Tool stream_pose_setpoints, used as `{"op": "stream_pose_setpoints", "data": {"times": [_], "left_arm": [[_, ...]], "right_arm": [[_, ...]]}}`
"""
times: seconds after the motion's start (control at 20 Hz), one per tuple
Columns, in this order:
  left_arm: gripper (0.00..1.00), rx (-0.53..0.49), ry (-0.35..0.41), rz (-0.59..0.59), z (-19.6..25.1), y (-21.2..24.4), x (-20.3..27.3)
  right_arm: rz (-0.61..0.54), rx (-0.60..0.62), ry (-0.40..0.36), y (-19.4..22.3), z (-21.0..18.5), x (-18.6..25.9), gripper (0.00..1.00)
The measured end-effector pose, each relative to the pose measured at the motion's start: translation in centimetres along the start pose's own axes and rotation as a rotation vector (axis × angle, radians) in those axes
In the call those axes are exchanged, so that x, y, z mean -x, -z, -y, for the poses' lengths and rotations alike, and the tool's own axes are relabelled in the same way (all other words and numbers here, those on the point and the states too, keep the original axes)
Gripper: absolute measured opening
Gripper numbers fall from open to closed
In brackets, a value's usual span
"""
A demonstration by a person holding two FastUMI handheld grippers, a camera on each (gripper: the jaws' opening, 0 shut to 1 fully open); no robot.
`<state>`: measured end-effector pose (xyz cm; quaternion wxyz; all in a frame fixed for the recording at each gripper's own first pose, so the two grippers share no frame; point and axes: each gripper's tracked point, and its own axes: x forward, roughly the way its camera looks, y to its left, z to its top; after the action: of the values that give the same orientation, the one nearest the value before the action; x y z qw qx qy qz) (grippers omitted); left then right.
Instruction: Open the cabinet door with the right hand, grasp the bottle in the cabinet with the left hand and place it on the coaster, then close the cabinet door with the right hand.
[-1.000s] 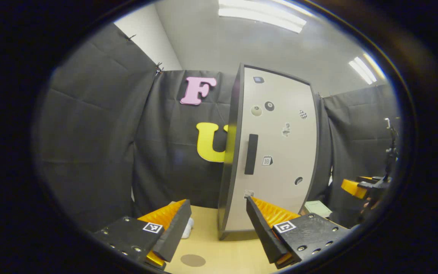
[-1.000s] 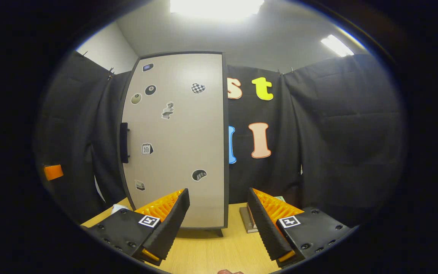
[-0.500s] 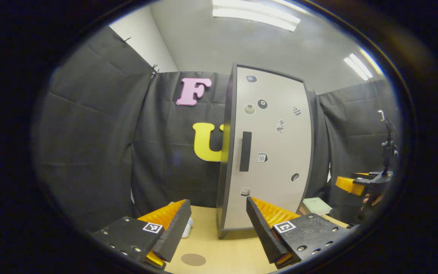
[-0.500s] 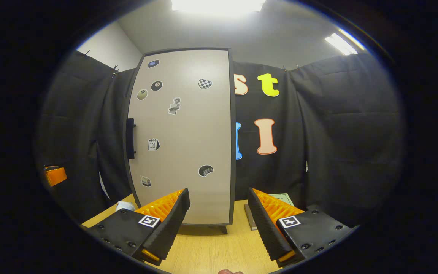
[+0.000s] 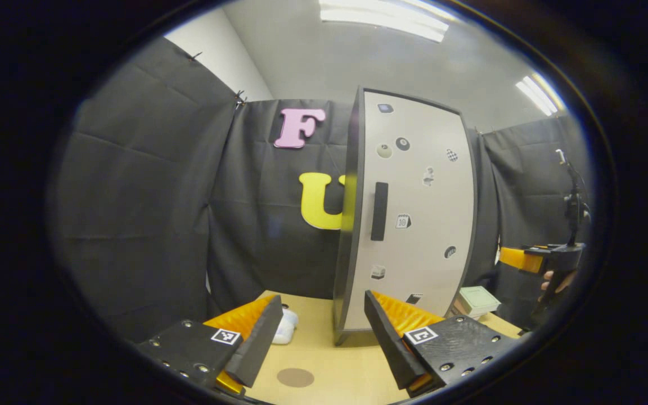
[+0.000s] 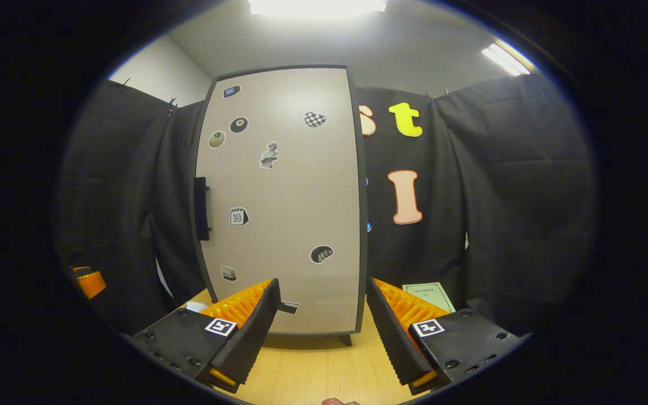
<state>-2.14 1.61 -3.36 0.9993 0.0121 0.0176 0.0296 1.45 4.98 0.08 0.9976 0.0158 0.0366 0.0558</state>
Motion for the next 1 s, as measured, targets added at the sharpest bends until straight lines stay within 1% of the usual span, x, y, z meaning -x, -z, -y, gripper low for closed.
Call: {"op": "stream_pose_setpoints", "data": {"times": [0.1, 0.15, 0.2, 0.25, 0.3, 0.45, 0.55, 0.6, 0.65, 0.75, 0.8, 0.85, 0.9, 1.0], "left_arm": [[0.89, 0.009, -0.014, -0.002, -0.6, 0.4, 0.3], [0.90, 0.014, -0.021, 0.000, -0.9, 0.5, 0.4], [0.90, 0.020, -0.028, 0.001, -1.1, 0.8, 0.7], [0.89, 0.022, -0.037, 0.000, -1.4, 0.9, 1.0], [0.89, 0.022, -0.047, -0.002, -1.6, 1.3, 1.3], [0.89, 0.018, -0.069, -0.019, -2.2, 2.6, 2.1], [0.89, 0.023, -0.081, -0.030, -2.7, 3.5, 2.7], [0.89, 0.027, -0.089, -0.034, -3.1, 3.8, 3.1], [0.89, 0.033, -0.094, -0.039, -3.4, 4.1, 3.4], [0.90, 0.039, -0.109, -0.053, -4.0, 5.1, 3.7], [0.89, 0.040, -0.120, -0.060, -4.4, 5.3, 3.9], [0.90, 0.041, -0.133, -0.064, -4.9, 5.5, 4.0], [0.89, 0.044, -0.144, -0.064, -5.2, 5.7, 4.1], [0.90, 0.059, -0.163, -0.059, -6.1, 5.8, 4.8]], "right_arm": [[-0.006, -0.017, -0.026, -0.7, -1.4, -0.9, 0.98], [-0.004, -0.030, -0.044, -1.3, -2.4, -1.5, 0.97], [-0.001, -0.041, -0.062, -1.8, -3.6, -2.2, 0.94], [-0.001, -0.050, -0.088, -2.4, -4.9, -2.8, 0.97], [-0.002, -0.055, -0.118, -2.8, -6.4, -3.5, 0.98], [0.017, -0.014, -0.180, -4.2, -10.1, -5.1, 0.98], [0.020, -0.016, -0.224, -4.6, -13.0, -5.7, 0.98], [0.029, -0.019, -0.248, -5.0, -14.5, -6.0, 0.93], [0.042, -0.016, -0.262, -5.5, -15.8, -6.5, 0.98], [0.059, 0.000, -0.283, -6.2, -18.0, -7.3, 0.98], [0.069, 0.007, -0.291, -6.5, -19.0, -7.8, 0.98], [0.079, 0.013, -0.296, -7.0, -19.9, -8.3, 0.98], [0.092, 0.021, -0.299, -7.4, -20.7, -8.8, 0.98], [0.099, 0.059, -0.295, -7.8, -21.9, -9.7, 0.98]]}}
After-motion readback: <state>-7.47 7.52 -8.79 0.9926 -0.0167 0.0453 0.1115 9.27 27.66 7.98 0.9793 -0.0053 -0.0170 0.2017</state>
